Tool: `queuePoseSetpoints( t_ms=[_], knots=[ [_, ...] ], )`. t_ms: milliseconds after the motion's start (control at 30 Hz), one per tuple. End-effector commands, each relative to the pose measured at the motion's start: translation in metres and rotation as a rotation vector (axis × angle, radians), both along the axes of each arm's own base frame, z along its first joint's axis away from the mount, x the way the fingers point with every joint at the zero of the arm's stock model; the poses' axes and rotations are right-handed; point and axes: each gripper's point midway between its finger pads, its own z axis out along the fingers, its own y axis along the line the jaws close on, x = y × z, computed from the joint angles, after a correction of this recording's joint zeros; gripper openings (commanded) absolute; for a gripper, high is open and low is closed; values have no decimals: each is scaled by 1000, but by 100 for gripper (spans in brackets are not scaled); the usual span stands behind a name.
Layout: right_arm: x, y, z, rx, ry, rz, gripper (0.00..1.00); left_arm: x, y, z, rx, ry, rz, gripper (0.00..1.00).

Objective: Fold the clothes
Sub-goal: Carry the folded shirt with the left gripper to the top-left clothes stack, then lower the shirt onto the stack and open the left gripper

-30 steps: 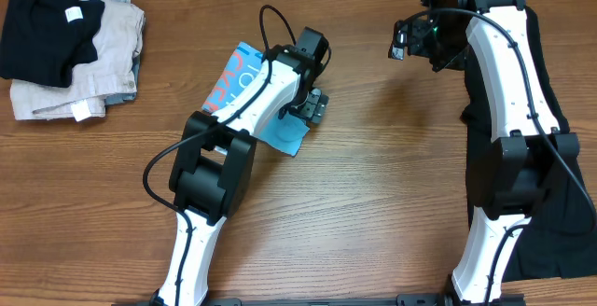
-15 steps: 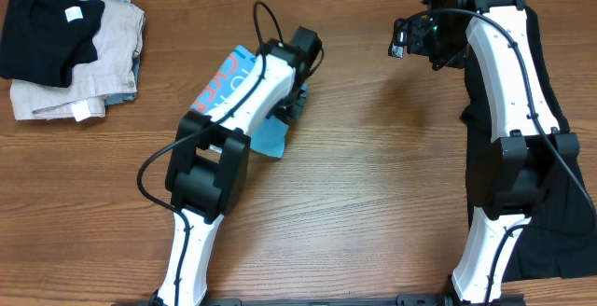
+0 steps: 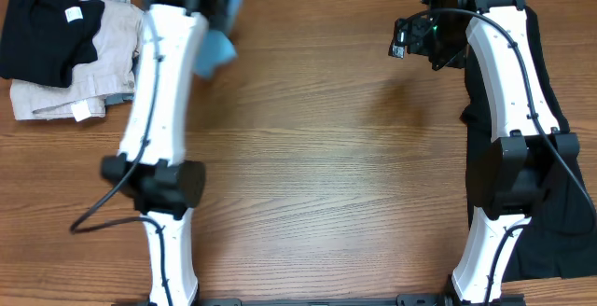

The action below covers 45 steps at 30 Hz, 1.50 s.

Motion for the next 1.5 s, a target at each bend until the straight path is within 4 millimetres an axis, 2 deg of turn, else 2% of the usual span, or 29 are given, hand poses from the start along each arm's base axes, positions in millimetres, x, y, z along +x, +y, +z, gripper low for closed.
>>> queuePoseSetpoints(
  t_ms=[0, 67, 167, 367, 400, 433, 500, 567, 667, 867, 933, 1100, 1200, 1333, 1467],
  knots=[
    [4, 2, 12, 11, -40, 3, 97, -15, 64, 81, 113, -190, 108, 4],
    [4, 3, 12, 11, -39, 5, 97, -19, 89, 95, 135, -221, 137, 4],
    [3, 2, 12, 11, -33, 5, 96, -27, 143, 114, 161, -273, 223, 4],
    [3, 3, 12, 12, -33, 4, 96, -21, 212, 111, -60, -369, 229, 4],
    [3, 3, 12, 11, -33, 4, 96, -22, 245, 112, -129, -428, 275, 4],
    [3, 3, 12, 11, -33, 4, 97, -23, 263, 112, -132, -454, 298, 4],
    [3, 3, 12, 11, -34, 5, 97, -32, 298, 116, -69, -481, 360, 4],
    [3, 3, 12, 10, -35, 7, 97, -45, 324, 121, 72, -450, 392, 4],
    [4, 3, 12, 10, -37, 7, 97, -54, 340, 127, 257, -362, 351, 4],
    [4, 3, 12, 10, -40, 7, 97, -37, 350, 131, 391, -334, 252, 4],
    [4, 3, 12, 10, -40, 7, 98, -28, 355, 127, 436, -317, 218, 4],
    [2, 3, 12, 10, -32, 7, 97, -12, 374, 101, 526, -231, 183, 4],
    [1, 3, 11, 9, -25, 7, 97, -5, 385, 98, 540, -255, 195, 4],
    [-1, 3, 11, 9, -18, 7, 97, 4, 392, 97, 562, -284, 199, 4],
    [2, 3, 11, 10, -28, 7, 98, 11, 395, 81, 549, -262, 195, 4]
  ],
)
